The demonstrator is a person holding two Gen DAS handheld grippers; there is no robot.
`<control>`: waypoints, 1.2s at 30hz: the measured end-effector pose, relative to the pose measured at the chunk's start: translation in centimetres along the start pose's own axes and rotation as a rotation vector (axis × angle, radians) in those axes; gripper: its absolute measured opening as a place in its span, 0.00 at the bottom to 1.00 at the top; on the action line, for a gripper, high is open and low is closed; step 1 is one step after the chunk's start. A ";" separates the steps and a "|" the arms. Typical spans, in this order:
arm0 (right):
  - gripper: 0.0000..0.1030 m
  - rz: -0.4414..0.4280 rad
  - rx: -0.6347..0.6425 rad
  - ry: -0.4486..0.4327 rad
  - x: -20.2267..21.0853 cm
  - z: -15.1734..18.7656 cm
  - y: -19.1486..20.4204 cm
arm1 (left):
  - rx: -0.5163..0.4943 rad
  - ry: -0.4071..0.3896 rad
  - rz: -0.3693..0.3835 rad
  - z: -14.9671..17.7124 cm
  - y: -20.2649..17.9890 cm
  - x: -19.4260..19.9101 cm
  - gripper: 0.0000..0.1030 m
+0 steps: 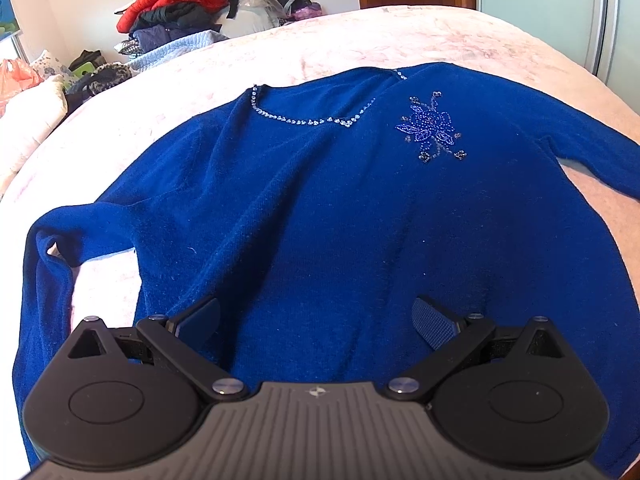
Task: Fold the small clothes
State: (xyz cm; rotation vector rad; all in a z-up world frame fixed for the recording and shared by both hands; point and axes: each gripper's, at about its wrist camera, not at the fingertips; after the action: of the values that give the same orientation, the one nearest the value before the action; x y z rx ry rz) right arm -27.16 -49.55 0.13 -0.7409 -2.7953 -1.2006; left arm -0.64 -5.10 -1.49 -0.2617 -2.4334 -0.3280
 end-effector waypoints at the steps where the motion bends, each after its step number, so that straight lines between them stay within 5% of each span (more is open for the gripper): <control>1: 0.15 0.001 0.012 -0.006 -0.2 -0.1 0.1 | 0.002 -0.003 -0.001 0.0 0.1 0.0 1.00; 8: 0.15 -0.211 0.094 0.035 -2.1 1.1 5.6 | -0.008 -0.038 -0.025 -0.6 0.1 -0.1 1.00; 17: 0.16 -0.457 0.173 0.335 -10.3 11.2 15.5 | 0.002 -0.046 -0.061 -0.7 0.7 -0.5 1.00; 22: 0.19 -0.396 0.446 0.470 -11.6 18.4 18.6 | 0.004 -0.036 -0.062 -0.5 0.9 -0.7 1.00; 24: 0.32 -0.369 0.549 0.494 -11.2 20.1 19.4 | 0.004 -0.037 -0.063 -0.3 1.0 -0.7 1.00; 26: 0.40 -0.368 0.652 0.483 -10.0 21.3 19.8 | 0.005 -0.034 -0.064 -0.2 1.0 -0.7 1.00; 33: 0.42 -0.337 1.035 0.344 -7.0 22.4 21.6 | 0.003 -0.023 -0.064 -0.1 1.0 -0.9 1.00; 36: 0.55 -0.330 1.213 0.294 -6.9 23.7 22.6 | 0.008 -0.025 -0.068 -0.1 1.2 -0.9 1.00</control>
State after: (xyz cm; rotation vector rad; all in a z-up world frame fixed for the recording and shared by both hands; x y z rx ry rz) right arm -7.34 -22.74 -2.51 0.0106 -2.6968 0.4611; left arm 0.45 -4.05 -1.76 -0.1814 -2.4720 -0.3468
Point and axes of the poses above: each gripper's, at about its wrist camera, not at the fingertips, and x roughly against the way its jaws point, y to its left, z to its underside, and after that the axes turned 11 degrees about -y, right-handed
